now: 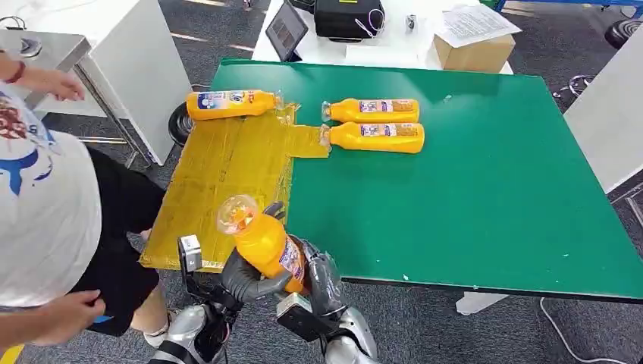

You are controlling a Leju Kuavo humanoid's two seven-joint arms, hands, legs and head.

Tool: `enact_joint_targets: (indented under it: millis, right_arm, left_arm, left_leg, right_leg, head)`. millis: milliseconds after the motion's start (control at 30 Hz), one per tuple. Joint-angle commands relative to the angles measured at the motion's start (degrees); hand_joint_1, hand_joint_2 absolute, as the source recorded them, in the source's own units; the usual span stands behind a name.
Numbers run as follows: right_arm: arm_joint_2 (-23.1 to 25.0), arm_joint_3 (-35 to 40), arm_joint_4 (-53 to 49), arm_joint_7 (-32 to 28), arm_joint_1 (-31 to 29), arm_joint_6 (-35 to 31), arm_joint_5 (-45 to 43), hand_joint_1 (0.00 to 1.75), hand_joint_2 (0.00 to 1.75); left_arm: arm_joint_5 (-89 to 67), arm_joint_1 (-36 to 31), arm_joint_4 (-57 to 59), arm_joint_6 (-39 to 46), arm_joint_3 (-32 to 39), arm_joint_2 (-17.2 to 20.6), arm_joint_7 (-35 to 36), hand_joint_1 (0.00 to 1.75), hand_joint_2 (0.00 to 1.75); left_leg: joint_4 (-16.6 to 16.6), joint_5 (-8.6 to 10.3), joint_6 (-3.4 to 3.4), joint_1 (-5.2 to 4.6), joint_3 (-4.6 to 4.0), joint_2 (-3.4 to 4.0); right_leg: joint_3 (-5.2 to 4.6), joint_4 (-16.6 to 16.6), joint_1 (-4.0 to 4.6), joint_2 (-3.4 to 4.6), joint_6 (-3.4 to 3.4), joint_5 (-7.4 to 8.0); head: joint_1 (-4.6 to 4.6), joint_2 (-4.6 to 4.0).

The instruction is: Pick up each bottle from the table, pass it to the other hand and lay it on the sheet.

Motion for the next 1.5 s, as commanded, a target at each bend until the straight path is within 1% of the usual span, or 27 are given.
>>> enact_joint_targets:
  millis: [33,67,167,200,233,267,333,367,400,433,500,600,667,700,1000,1033,1067,1100,1167,1200,1267,1300,1333,1367,1400,1433,1500]
  right_arm:
    - [0.65,2.47,6.38,0.09,-2.09,1.64,1.08,1.75,1.75]
    - [0.70,2.43,6.56,0.09,-2.15,1.74,1.12,1.75,1.75]
    - [0.89,2.35,6.90,0.09,-2.22,1.70,1.45,1.75,1.75]
    - [0.91,2.14,6.55,0.09,-2.20,1.59,1.27,1.75,1.75]
    - [0.91,2.02,6.53,0.09,-2.25,1.58,1.22,1.75,1.75]
    - [0.91,2.02,6.53,0.09,-2.25,1.58,1.22,1.75,1.75]
    - [0.91,2.02,6.53,0.09,-2.25,1.58,1.22,1.75,1.75]
    - [0.91,2.02,6.53,0.09,-2.25,1.58,1.22,1.75,1.75]
    - [0.91,2.02,6.53,0.09,-2.25,1.58,1.22,1.75,1.75]
    - [0.91,2.02,6.53,0.09,-2.25,1.58,1.22,1.75,1.75]
    - [0.91,2.02,6.53,0.09,-2.25,1.58,1.22,1.75,1.75]
    - [0.91,2.02,6.53,0.09,-2.25,1.58,1.22,1.75,1.75]
    - [0.91,2.02,6.53,0.09,-2.25,1.58,1.22,1.75,1.75]
    - [0.91,2.02,6.53,0.09,-2.25,1.58,1.22,1.75,1.75]
    - [1.80,-0.76,7.67,0.09,-3.50,0.51,3.49,1.75,1.75]
    - [1.85,-1.31,7.45,0.09,-3.57,0.61,3.58,1.69,1.75]
    - [1.92,-1.74,7.70,0.09,-3.82,0.30,3.85,1.29,1.75]
    - [2.23,-3.02,7.92,0.09,-4.12,0.22,4.09,0.00,1.75]
    - [2.57,-5.17,6.48,0.11,-4.08,1.10,3.53,0.00,1.75]
    - [2.46,-5.78,5.25,0.15,-4.05,2.46,3.38,0.00,0.00]
    - [2.07,-7.63,-0.13,0.28,-2.81,5.04,2.33,0.00,0.00]
    - [1.90,-8.00,-1.95,0.51,-2.29,5.82,2.01,0.00,0.00]
    - [1.61,-8.63,-4.99,0.67,-1.61,7.87,0.63,0.00,0.00]
    - [1.19,-8.60,-7.38,1.38,-0.98,9.53,0.27,0.00,0.00]
    - [1.07,-8.60,-8.20,1.90,-0.80,9.93,0.45,0.00,0.00]
    - [1.00,-9.04,-9.76,1.91,-0.11,10.93,-0.34,0.00,0.00]
    - [0.56,-9.20,-12.58,1.43,0.89,12.75,-1.60,0.00,0.00]
  left_arm:
    - [0.30,-0.85,1.92,-2.27,-2.18,-0.08,-0.07,1.68,1.75]
    - [0.31,-0.83,1.93,-2.27,-2.17,-0.11,-0.07,1.75,1.75]
    - [0.32,-0.75,1.79,-3.05,-2.52,-0.01,-0.07,1.75,1.75]
    - [-0.37,-0.58,1.26,-3.77,-3.14,0.38,-0.49,1.75,1.75]
    - [-0.47,-0.50,1.15,-3.85,-3.20,0.43,-0.57,1.75,1.75]
    - [-0.47,-0.50,1.15,-3.85,-3.20,0.43,-0.57,1.75,1.75]
    - [-0.47,-0.50,1.15,-3.85,-3.20,0.43,-0.57,1.75,1.75]
    - [-0.47,-0.50,1.15,-3.85,-3.20,0.43,-0.57,1.75,1.75]
    - [-0.47,-0.50,1.15,-3.85,-3.20,0.43,-0.57,1.75,1.75]
    - [-0.47,-0.50,1.15,-3.85,-3.20,0.43,-0.57,1.75,1.75]
    - [-0.47,-0.50,1.15,-3.85,-3.20,0.43,-0.57,1.75,1.75]
    - [-0.47,-0.50,1.15,-3.85,-3.20,0.43,-0.57,1.75,1.75]
    - [-0.47,-0.50,1.15,-3.85,-3.20,0.43,-0.57,1.75,1.75]
    - [-0.47,-0.50,1.15,-3.85,-3.20,0.43,-0.57,1.75,1.75]
    - [-0.05,0.87,-1.69,-5.57,-4.25,0.70,-0.59,1.75,1.75]
    - [0.01,0.85,-2.01,-5.25,-4.12,0.73,-0.56,1.75,1.75]
    - [0.02,0.83,-2.35,-5.05,-3.98,0.79,-0.52,1.75,1.75]
    - [-0.60,0.77,-3.27,-4.26,-3.62,0.85,-0.88,1.75,1.75]
    - [-3.25,0.57,-5.16,-1.01,-2.30,0.77,-2.08,1.75,1.75]
    - [-4.92,0.32,-5.93,0.90,-1.53,0.67,-2.56,1.75,1.75]
    - [-9.89,-1.52,-6.73,7.26,1.59,0.24,-4.64,1.75,1.75]
    - [-11.20,-2.26,-6.65,9.07,2.64,0.21,-5.00,1.75,1.75]
    - [-13.38,-4.03,-6.50,12.26,4.59,0.18,-5.87,1.75,1.75]
    - [-13.98,-5.15,-6.22,12.99,5.99,0.17,-5.96,1.75,1.75]
    - [-14.14,-5.71,-6.26,12.68,6.55,0.34,-5.65,1.75,1.75]
    - [-14.52,-6.21,-5.94,14.15,8.22,-0.06,-5.72,1.75,1.75]
    - [-15.52,-8.11,-5.51,17.04,10.89,-0.26,-6.64,1.75,1.75]
  left_leg:
    - [-0.04,-0.06,-0.07,0.04,0.19,-0.03]
    - [-0.05,-0.11,-0.10,0.07,0.31,0.00]
    - [-0.04,-0.05,-0.07,0.03,0.18,-0.02]
    - [-0.05,-0.11,-0.11,0.10,0.33,-0.01]
    - [-0.02,-0.08,-0.09,0.07,0.22,0.00]
    - [-0.04,-0.10,-0.11,0.08,0.29,0.00]
    - [-0.03,-0.04,-0.07,0.04,0.15,-0.03]
    - [-0.05,-0.09,-0.10,0.07,0.29,-0.02]
    - [-0.02,-0.06,-0.07,0.06,0.16,-0.02]
    - [-0.04,-0.10,-0.10,0.08,0.28,0.00]
    - [-0.03,-0.04,-0.06,0.04,0.13,-0.03]
    - [-0.03,-0.12,-0.10,0.10,0.29,0.01]
    - [-0.03,-0.03,-0.05,0.02,0.11,-0.02]
    - [-0.03,-0.08,-0.08,0.06,0.22,-0.04]
    - [-0.02,-0.05,-0.06,0.03,0.12,0.02]
    - [-0.02,-0.10,-0.09,0.07,0.25,0.02]
    - [-0.02,-0.14,-0.11,0.10,0.33,0.02]
    - [0.00,-0.10,-0.09,0.06,0.22,0.01]
    - [0.03,-0.12,-0.10,0.08,0.23,0.02]
    - [0.03,-0.07,-0.07,0.05,0.11,0.02]
    - [0.06,-0.14,-0.11,0.11,0.23,0.03]
    - [0.01,-0.04,-0.07,0.06,0.09,-0.04]
    - [0.06,-0.07,-0.10,0.10,0.13,-0.10]
    - [0.07,0.01,-0.07,0.06,-0.05,-0.10]
    - [0.09,-0.04,-0.10,0.10,0.08,-0.14]
    - [0.05,0.03,-0.07,0.09,-0.02,-0.17]
    - [0.10,-0.06,-0.14,0.14,0.15,-0.11]
  right_leg:
    - [0.19,-0.04,0.04,0.03,-0.07,-0.06]
    - [0.31,-0.08,0.06,0.08,-0.11,-0.09]
    - [0.17,-0.04,0.02,0.03,-0.07,-0.05]
    - [0.34,-0.08,0.09,0.07,-0.12,-0.09]
    - [0.22,-0.05,0.06,0.07,-0.09,-0.06]
    - [0.28,-0.06,0.07,0.08,-0.11,-0.08]
    - [0.15,-0.04,0.03,0.02,-0.07,-0.04]
    - [0.29,-0.07,0.06,0.06,-0.11,-0.08]
    - [0.17,-0.04,0.05,0.04,-0.08,-0.04]
    - [0.27,-0.06,0.07,0.08,-0.11,-0.07]
    - [0.13,-0.03,0.03,0.02,-0.06,-0.04]
    - [0.30,-0.07,0.08,0.09,-0.11,-0.08]
    - [0.10,-0.03,0.01,0.01,-0.05,-0.03]
    - [0.23,-0.04,0.05,0.02,-0.08,-0.07]
    - [0.11,-0.02,0.02,0.06,-0.06,-0.04]
    - [0.25,-0.04,0.06,0.09,-0.09,-0.08]
    - [0.34,-0.07,0.09,0.11,-0.12,-0.10]
    - [0.21,-0.02,0.05,0.08,-0.09,-0.07]
    - [0.23,-0.01,0.06,0.10,-0.10,-0.08]
    - [0.10,0.02,0.04,0.08,-0.07,-0.05]
    - [0.24,0.01,0.09,0.12,-0.12,-0.09]
    - [0.12,-0.01,0.05,0.02,-0.07,-0.04]
    - [0.18,0.03,0.08,-0.03,-0.10,-0.09]
    - [-0.02,0.06,0.06,-0.06,-0.08,-0.02]
    - [0.13,0.06,0.09,-0.07,-0.11,-0.07]
    - [0.03,0.03,0.08,-0.12,-0.08,-0.03]
    - [0.17,0.06,0.13,-0.02,-0.15,-0.09]
  head:
    - [0.00,0.00]
    - [0.00,0.00]
    - [0.00,0.00]
    - [0.02,0.00]
    - [-0.02,0.00]
    - [0.02,0.00]
    - [0.00,0.00]
    - [0.02,0.00]
    - [0.02,0.00]
    - [0.00,0.00]
    - [0.00,0.00]
    - [0.00,0.00]
    - [0.00,0.00]
    - [0.00,0.00]
    - [0.00,0.00]
    - [-0.02,0.00]
    - [0.02,0.00]
    - [0.00,0.00]
    - [0.02,0.00]
    - [0.00,0.00]
    - [0.00,0.00]
    - [0.02,0.00]
    - [0.00,0.00]
    - [0.00,0.00]
    - [0.00,0.00]
    - [0.04,0.00]
    - [0.00,0.00]
